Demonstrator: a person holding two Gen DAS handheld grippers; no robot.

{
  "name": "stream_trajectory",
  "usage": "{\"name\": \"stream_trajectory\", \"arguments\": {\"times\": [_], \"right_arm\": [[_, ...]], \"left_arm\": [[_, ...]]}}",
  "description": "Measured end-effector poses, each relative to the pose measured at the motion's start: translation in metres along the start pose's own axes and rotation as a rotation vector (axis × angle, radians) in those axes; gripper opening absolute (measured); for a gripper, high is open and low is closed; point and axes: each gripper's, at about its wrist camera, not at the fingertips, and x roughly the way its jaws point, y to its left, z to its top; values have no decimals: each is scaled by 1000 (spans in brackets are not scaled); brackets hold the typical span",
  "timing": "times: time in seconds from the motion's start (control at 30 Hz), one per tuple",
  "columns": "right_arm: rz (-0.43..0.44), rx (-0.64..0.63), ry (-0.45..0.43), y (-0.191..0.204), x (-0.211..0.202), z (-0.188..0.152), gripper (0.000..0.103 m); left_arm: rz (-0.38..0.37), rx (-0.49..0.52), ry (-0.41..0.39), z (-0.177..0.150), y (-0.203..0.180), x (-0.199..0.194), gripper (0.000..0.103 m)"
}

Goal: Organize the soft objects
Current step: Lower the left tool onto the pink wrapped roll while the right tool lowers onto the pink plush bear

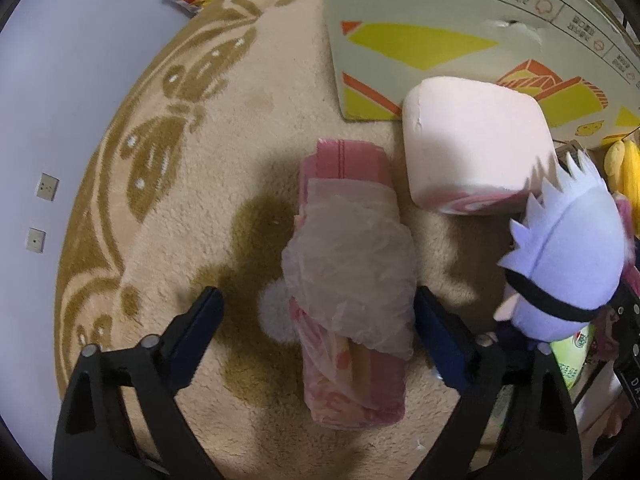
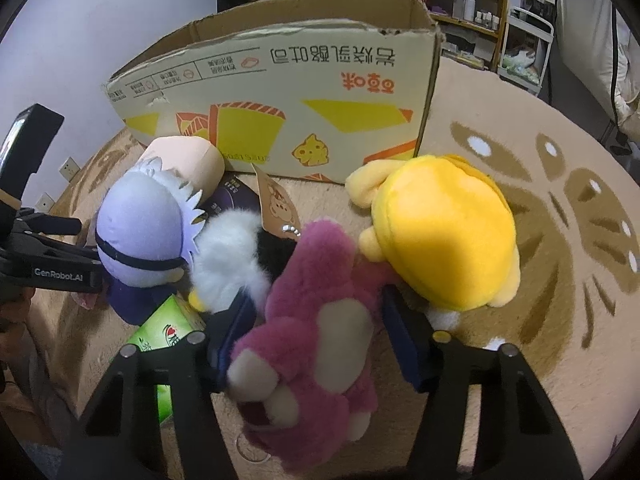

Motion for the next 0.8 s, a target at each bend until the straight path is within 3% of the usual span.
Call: {"name": "stream_trajectory", "arguments": {"times": [0.33,0.6,0.8], "right_arm": [[5,14,-32,-3,-21,4,48],[12,27,-71,-9,-37,6,35],[29,53,-58,-15,-35,7,34]], "left_arm": [[-88,28,-5,-4,-20,2,47],[-133,-14,-11,-4,-11,-2,44],[-137,-23,-15,-7,-4,-9,44]]}}
